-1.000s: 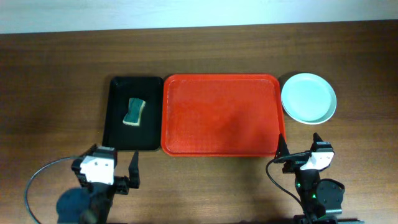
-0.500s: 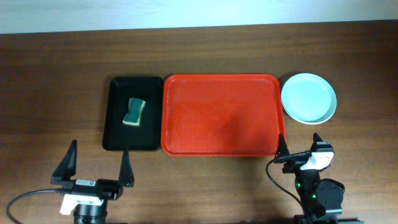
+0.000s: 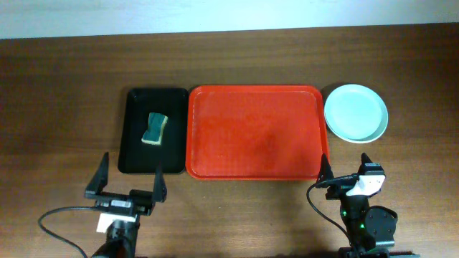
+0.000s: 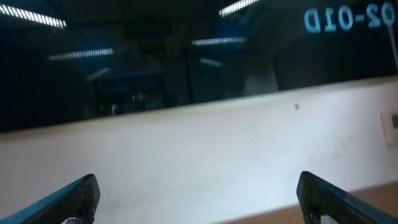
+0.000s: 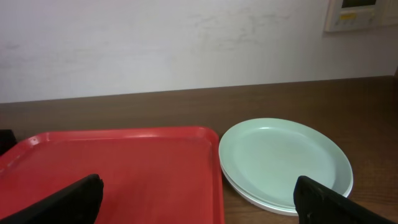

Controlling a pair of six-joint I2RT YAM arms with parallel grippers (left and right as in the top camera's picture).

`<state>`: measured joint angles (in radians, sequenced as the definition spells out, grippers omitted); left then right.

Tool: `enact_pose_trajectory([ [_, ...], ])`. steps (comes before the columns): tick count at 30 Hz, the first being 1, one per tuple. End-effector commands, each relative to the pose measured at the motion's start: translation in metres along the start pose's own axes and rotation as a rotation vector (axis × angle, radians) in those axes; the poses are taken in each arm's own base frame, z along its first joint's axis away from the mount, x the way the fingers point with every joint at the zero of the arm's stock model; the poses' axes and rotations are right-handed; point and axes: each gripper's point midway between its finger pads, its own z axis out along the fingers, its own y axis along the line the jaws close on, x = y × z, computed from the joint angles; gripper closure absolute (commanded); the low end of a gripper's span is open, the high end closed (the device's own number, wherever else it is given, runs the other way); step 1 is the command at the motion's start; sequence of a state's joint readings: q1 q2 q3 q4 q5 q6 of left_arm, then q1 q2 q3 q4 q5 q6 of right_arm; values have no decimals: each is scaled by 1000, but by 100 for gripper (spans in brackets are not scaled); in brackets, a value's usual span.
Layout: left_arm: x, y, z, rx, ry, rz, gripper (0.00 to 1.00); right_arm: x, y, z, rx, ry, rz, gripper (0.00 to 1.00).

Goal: Clean dirty plates on tray and stack at the side

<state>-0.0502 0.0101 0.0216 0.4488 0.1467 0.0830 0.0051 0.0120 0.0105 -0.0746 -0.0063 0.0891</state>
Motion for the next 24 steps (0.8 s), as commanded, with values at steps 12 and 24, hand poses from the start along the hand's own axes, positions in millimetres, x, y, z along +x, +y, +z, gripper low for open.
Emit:
enact_pose_trajectory([
  [12, 123, 11, -33, -100, 512, -40, 1, 2, 0, 0, -3, 2, -6, 1],
  [24, 131, 20, -39, -143, 553, -33, 1, 2, 0, 0, -3, 2, -6, 1],
])
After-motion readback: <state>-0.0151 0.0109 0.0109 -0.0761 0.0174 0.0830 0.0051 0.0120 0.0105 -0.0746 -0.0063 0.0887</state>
